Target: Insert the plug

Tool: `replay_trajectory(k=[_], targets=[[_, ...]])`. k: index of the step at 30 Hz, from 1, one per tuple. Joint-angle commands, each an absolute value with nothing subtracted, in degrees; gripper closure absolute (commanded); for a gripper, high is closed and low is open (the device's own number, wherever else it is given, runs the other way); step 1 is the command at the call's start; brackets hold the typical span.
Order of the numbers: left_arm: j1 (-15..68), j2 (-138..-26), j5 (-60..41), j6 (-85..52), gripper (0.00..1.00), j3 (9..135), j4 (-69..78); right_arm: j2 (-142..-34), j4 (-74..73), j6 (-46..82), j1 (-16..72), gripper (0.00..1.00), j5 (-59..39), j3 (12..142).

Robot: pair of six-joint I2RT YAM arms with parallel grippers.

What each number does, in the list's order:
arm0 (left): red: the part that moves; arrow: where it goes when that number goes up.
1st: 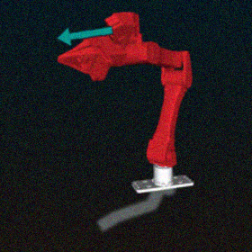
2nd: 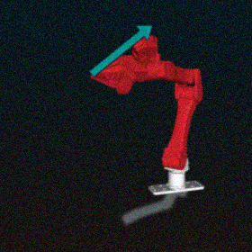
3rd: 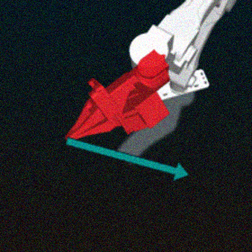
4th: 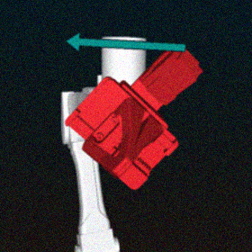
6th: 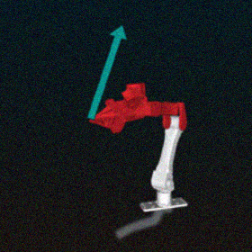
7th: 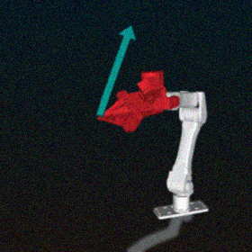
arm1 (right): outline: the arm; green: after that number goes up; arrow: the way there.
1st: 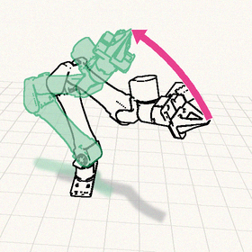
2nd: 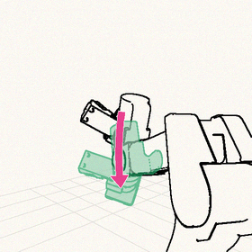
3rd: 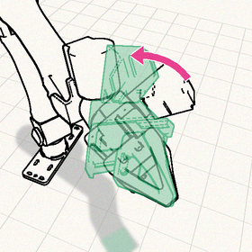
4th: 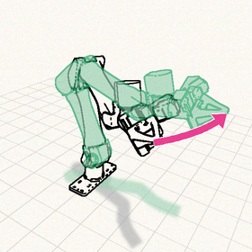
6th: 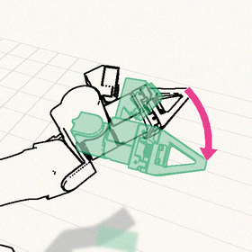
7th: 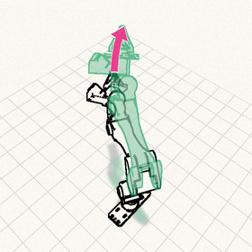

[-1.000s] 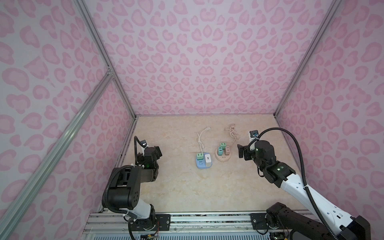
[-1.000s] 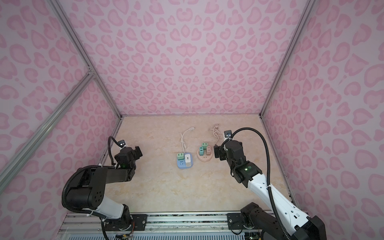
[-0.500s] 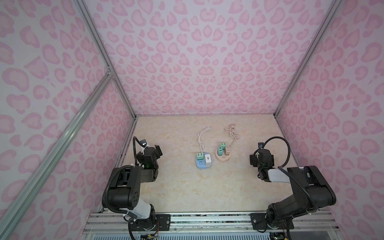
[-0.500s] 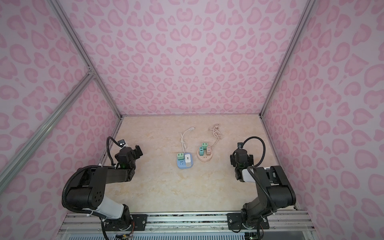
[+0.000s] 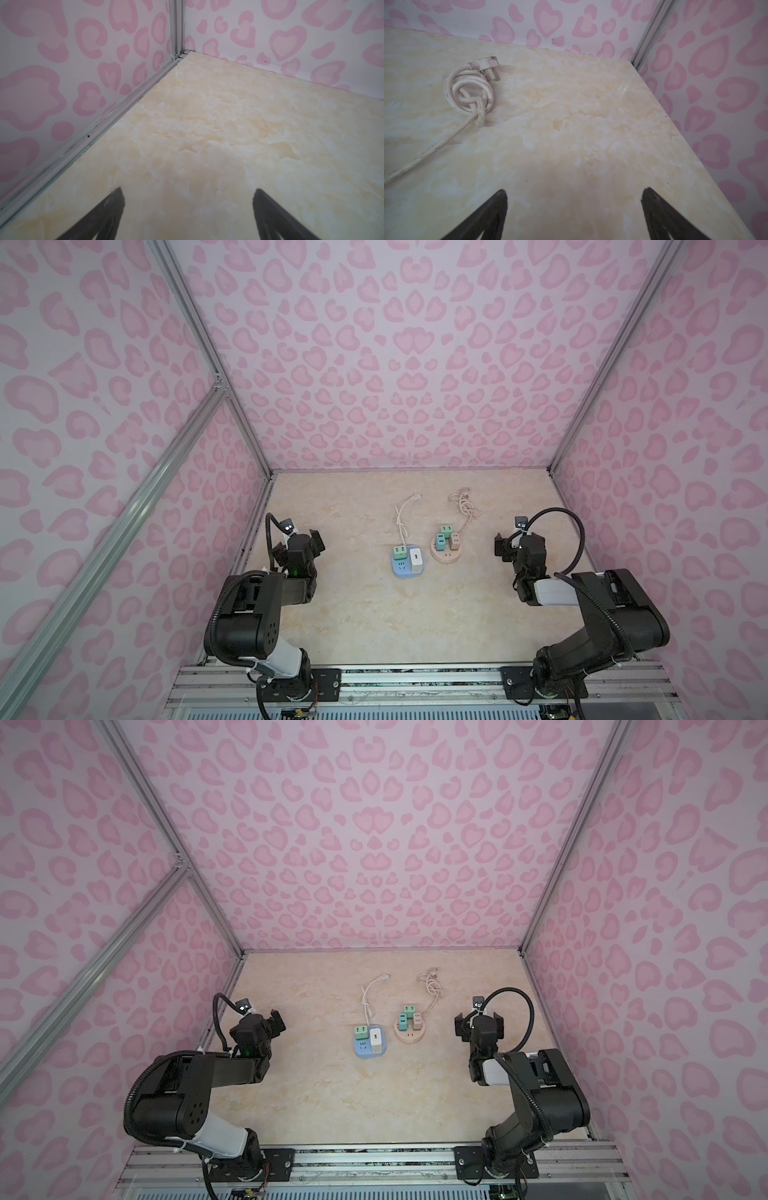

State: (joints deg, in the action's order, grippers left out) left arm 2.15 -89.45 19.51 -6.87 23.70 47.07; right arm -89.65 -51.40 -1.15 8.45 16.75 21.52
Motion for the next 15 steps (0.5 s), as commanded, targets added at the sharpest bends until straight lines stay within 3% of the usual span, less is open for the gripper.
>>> replay_trajectory(k=[1, 15], targets=[[2.1, -89.1, 19.6, -7.1, 0.02, 23.6, 49.0, -90.0, -54.0, -1.5, 8.5, 0.02, 17.4, 21.4], [1.4, -89.4, 17.8, -7.2, 0.02, 24.5, 47.3, -90.0, -53.5, -1.2, 8.3, 0.02, 16.7, 21.6]])
